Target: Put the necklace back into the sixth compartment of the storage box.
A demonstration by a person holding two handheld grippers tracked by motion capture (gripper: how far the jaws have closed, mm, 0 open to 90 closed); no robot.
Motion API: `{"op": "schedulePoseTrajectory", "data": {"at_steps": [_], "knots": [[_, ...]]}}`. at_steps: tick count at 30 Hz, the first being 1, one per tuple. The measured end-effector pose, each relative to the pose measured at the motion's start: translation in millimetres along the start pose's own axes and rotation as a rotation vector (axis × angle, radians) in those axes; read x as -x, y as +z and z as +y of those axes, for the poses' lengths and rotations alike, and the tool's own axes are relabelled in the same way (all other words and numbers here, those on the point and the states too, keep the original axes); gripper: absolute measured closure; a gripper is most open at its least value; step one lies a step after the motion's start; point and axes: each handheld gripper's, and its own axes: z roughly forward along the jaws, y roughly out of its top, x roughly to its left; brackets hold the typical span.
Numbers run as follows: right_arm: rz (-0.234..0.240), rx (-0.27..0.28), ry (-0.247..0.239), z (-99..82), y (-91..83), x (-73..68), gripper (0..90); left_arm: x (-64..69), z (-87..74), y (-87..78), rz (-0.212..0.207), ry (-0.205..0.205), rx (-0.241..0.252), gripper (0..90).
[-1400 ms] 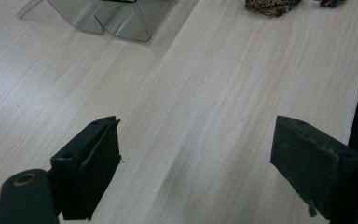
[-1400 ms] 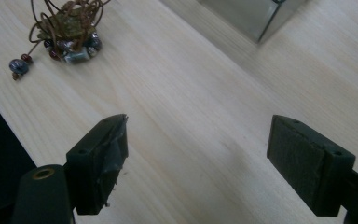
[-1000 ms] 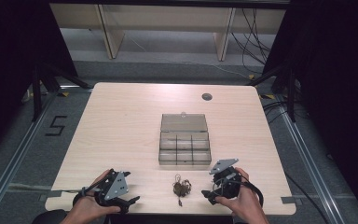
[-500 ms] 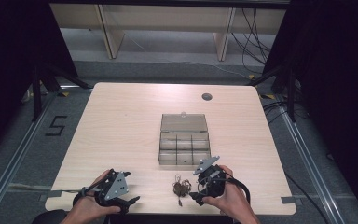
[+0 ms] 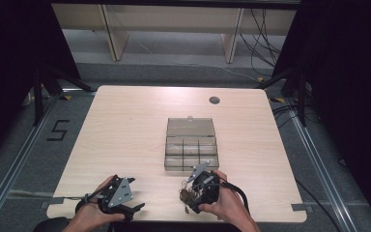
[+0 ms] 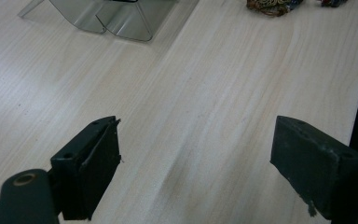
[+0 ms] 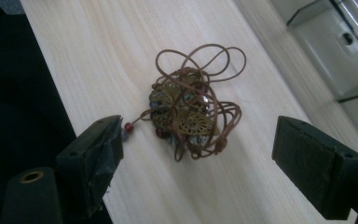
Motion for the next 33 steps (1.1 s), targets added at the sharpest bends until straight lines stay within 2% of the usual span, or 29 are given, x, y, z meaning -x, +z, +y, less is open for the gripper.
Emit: {"op": "schedulePoseTrajectory", "data": {"at_steps": [4,8,9,11,14,19,33], "knots": [[0.005,-0.014,-0.003,4.4,4.0,-0.6,17.8,-0.1,0.6,-1.1,0.001,0.004,-0.017,15.0],[0.014,-0.024,-0.016,7.8,7.0,-1.3,18.3,0.0,0.3,-0.4,0.002,0.000,-0.007,15.0],[0.017,-0.025,-0.026,8.4,7.5,-0.8,18.3,-0.1,0.7,-1.1,0.001,0.004,-0.020,15.0],[0.007,-0.030,-0.014,9.3,8.7,-1.9,18.5,0.1,0.4,-0.9,0.001,0.003,-0.016,15.0],[0.017,-0.041,-0.026,11.0,13.4,-1.0,18.9,0.0,0.5,-0.8,0.002,0.002,-0.014,15.0],[0.025,-0.065,-0.018,12.6,19.7,-1.7,19.9,0.6,0.3,-0.7,-0.004,-0.004,-0.013,15.0],[0.043,-0.111,-0.051,17.0,28.2,-0.8,36.8,0.6,-0.1,-1.0,-0.002,0.003,-0.019,15.0]]}}
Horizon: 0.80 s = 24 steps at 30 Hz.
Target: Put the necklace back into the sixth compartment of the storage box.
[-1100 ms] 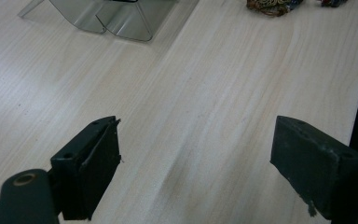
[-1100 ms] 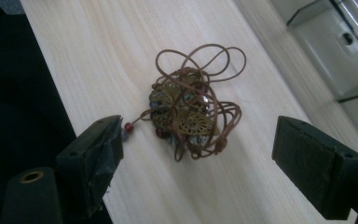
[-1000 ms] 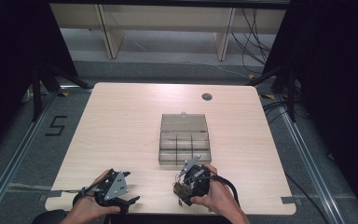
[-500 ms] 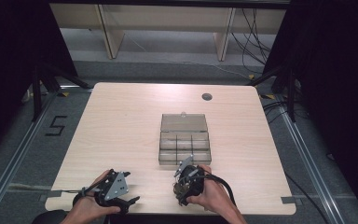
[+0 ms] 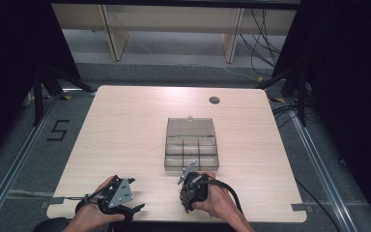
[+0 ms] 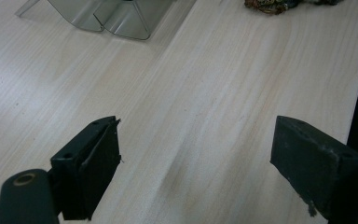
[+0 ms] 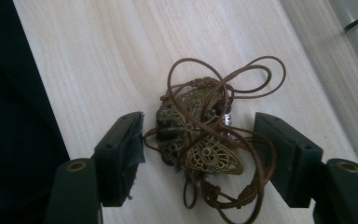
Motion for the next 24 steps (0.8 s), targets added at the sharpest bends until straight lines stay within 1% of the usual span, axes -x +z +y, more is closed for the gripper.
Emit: {"op": "schedulePoseTrajectory", "data": {"at_steps": [3,4,7,8,10,11,12,13,14,16,17,18,19,20,21,22,23,24], "knots": [[-0.001,0.001,-0.011,0.7,1.0,-0.6,41.2,0.2,0.2,0.0,-0.001,0.000,0.001,15.0],[-0.006,-0.005,-0.015,1.0,0.3,-1.0,44.2,0.2,0.2,0.0,-0.001,0.001,0.001,15.0],[-0.001,-0.013,-0.032,2.3,-0.6,-2.5,53.8,-0.3,0.2,-0.1,0.002,-0.001,0.002,15.0],[-0.001,-0.020,-0.036,2.8,-0.8,-2.6,54.4,-0.3,0.1,-0.1,0.002,-0.001,0.002,15.0],[-0.010,-0.024,-0.034,3.5,-2.0,-3.2,56.7,-0.1,0.1,-0.2,0.002,-0.001,0.002,15.0],[-0.007,-0.034,-0.032,3.9,-3.0,-3.5,57.6,-0.4,0.0,0.2,0.000,-0.002,0.005,15.0],[-0.013,-0.049,-0.016,4.3,-4.9,-5.0,58.9,-0.2,-0.1,0.7,0.010,-0.003,0.012,15.0],[-0.008,-0.028,-0.049,5.2,-4.6,-2.7,59.5,-0.3,0.0,0.1,0.004,-0.006,0.013,15.0],[-0.012,-0.022,-0.064,5.6,-6.0,-1.7,59.8,-0.4,0.0,0.0,0.004,-0.002,0.013,15.0],[-0.012,-0.027,-0.066,6.4,-8.9,-1.6,59.9,-0.3,-0.2,0.0,0.005,-0.002,0.012,15.0],[-0.013,-0.036,-0.060,6.9,-10.3,-1.8,60.0,-0.5,0.0,0.0,0.006,-0.003,0.013,15.0],[-0.019,-0.050,-0.037,6.9,-12.1,-3.2,60.1,-0.6,0.1,0.0,0.005,-0.003,0.013,15.0],[-0.026,-0.047,-0.049,7.2,-13.3,-2.7,60.1,-0.4,0.1,0.0,0.004,-0.005,0.012,15.0],[-0.030,-0.054,-0.035,7.2,-15.7,-3.6,60.2,-0.4,-0.2,0.8,0.000,-0.005,0.018,15.0],[-0.022,-0.033,-0.080,7.9,-16.3,-1.1,60.3,-0.6,-0.2,0.7,-0.004,-0.006,0.012,15.0],[-0.032,-0.047,-0.045,8.1,-20.0,-2.9,60.3,-0.8,-0.3,0.7,-0.004,-0.005,0.013,15.0],[-0.024,-0.027,-0.080,8.8,-20.7,-0.8,60.4,-1.2,-0.3,0.7,-0.003,-0.004,0.011,15.0],[-0.017,-0.026,-0.079,9.5,-24.2,0.6,60.3,-1.2,-0.3,0.7,-0.003,-0.005,0.012,15.0]]}}
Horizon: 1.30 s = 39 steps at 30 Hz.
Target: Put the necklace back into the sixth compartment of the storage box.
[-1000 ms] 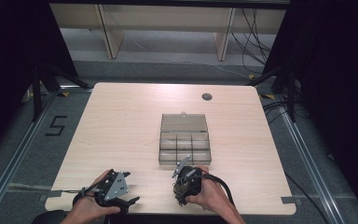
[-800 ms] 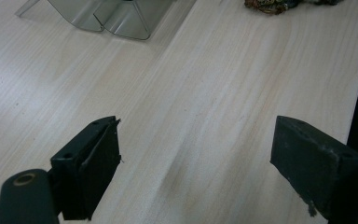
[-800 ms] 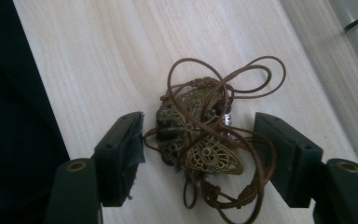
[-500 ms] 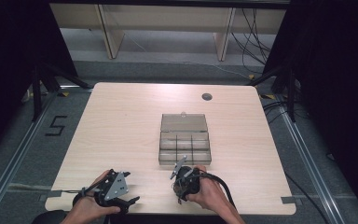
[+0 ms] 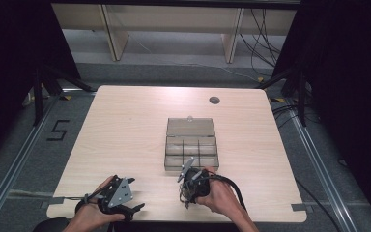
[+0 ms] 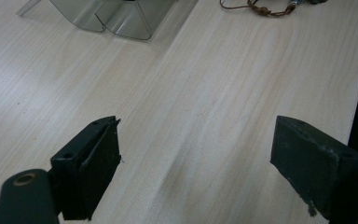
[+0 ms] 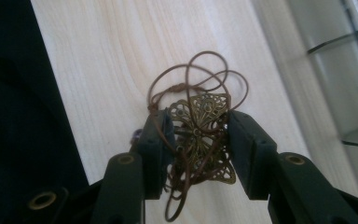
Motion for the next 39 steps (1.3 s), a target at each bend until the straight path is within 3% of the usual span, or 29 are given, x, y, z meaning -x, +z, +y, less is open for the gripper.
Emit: {"op": "schedulePoseTrajectory", "data": {"at_steps": [2,3,4,8,21,22,26,27,33,34,35,39], "knots": [[-0.003,0.008,0.027,0.0,-5.9,0.3,60.4,0.3,-0.1,0.1,-0.001,0.000,0.001,15.0],[-0.001,0.018,0.007,0.2,-8.1,2.5,60.4,0.6,-0.1,-0.1,0.001,0.000,0.002,15.0],[-0.012,0.027,0.033,-0.2,-11.2,1.6,60.4,0.6,-0.2,0.4,0.003,0.000,0.006,15.0],[-0.014,0.054,-0.001,0.0,-17.6,6.9,60.6,0.5,-0.1,0.0,-0.001,0.000,0.002,15.0],[-0.023,0.092,0.038,0.3,-47.2,12.4,60.7,0.1,0.1,0.6,0.004,-0.001,0.002,15.0],[-0.021,0.099,0.024,0.2,-48.0,14.0,60.7,0.1,0.2,0.5,0.006,0.000,0.002,15.0],[-0.025,0.104,0.046,-2.5,-54.0,15.9,60.7,0.0,0.6,-0.2,0.010,0.000,-0.002,15.0],[-0.021,0.104,0.040,-3.5,-55.0,16.4,60.7,-1.5,0.9,-1.0,0.017,0.018,-0.018,15.0],[-0.022,0.111,0.055,-8.6,-63.5,20.0,60.7,0.1,0.8,0.1,0.011,0.001,-0.002,15.0],[-0.024,0.113,0.053,-9.1,-65.4,21.1,60.7,-1.3,0.9,-0.6,0.018,0.019,-0.018,15.0],[-0.024,0.115,0.054,-9.7,-66.6,21.6,60.7,-0.1,0.6,0.4,0.012,0.001,-0.004,15.0],[-0.026,0.115,0.060,-11.5,-73.0,24.6,60.7,0.2,0.4,1.3,0.005,-0.004,0.004,15.0]]}}
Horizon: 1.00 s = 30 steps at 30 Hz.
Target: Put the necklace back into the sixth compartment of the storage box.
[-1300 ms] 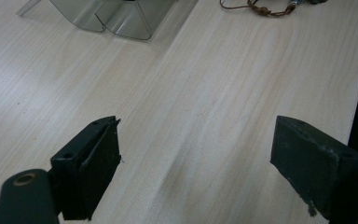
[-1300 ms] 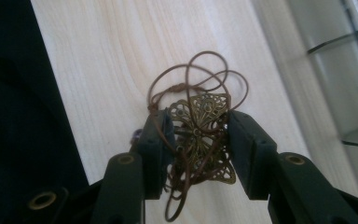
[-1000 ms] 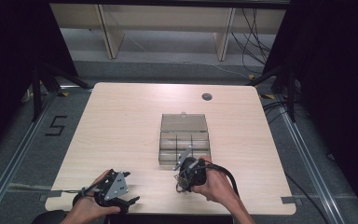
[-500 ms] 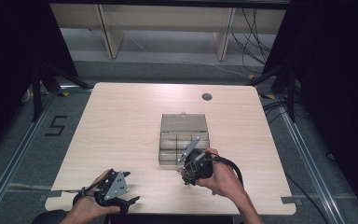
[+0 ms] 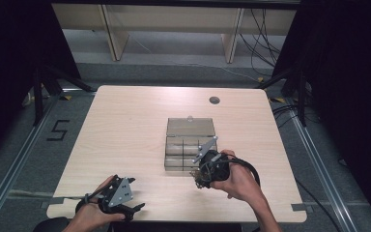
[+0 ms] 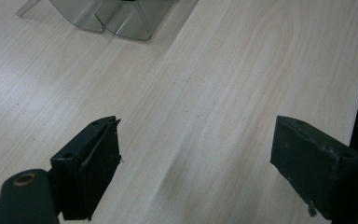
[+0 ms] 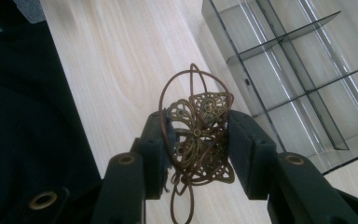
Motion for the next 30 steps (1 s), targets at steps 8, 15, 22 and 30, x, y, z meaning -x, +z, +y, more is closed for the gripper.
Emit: {"op": "schedulePoseTrajectory", "data": {"at_steps": [8,15,22,30], "knots": [[-0.023,-0.010,0.001,5.2,-13.6,9.2,60.7,0.0,0.2,0.1,-0.012,0.000,0.000,15.0],[-0.048,-0.018,0.033,14.9,-29.4,20.6,60.8,0.3,0.1,0.2,-0.011,-0.001,0.007,15.0],[-0.076,-0.033,0.036,24.7,-39.2,36.8,60.8,-0.4,0.4,0.1,-0.012,0.006,-0.004,15.0],[-0.072,-0.047,0.063,29.0,-34.0,54.0,60.8,-0.4,0.4,0.1,-0.011,0.007,-0.005,15.0]]}}
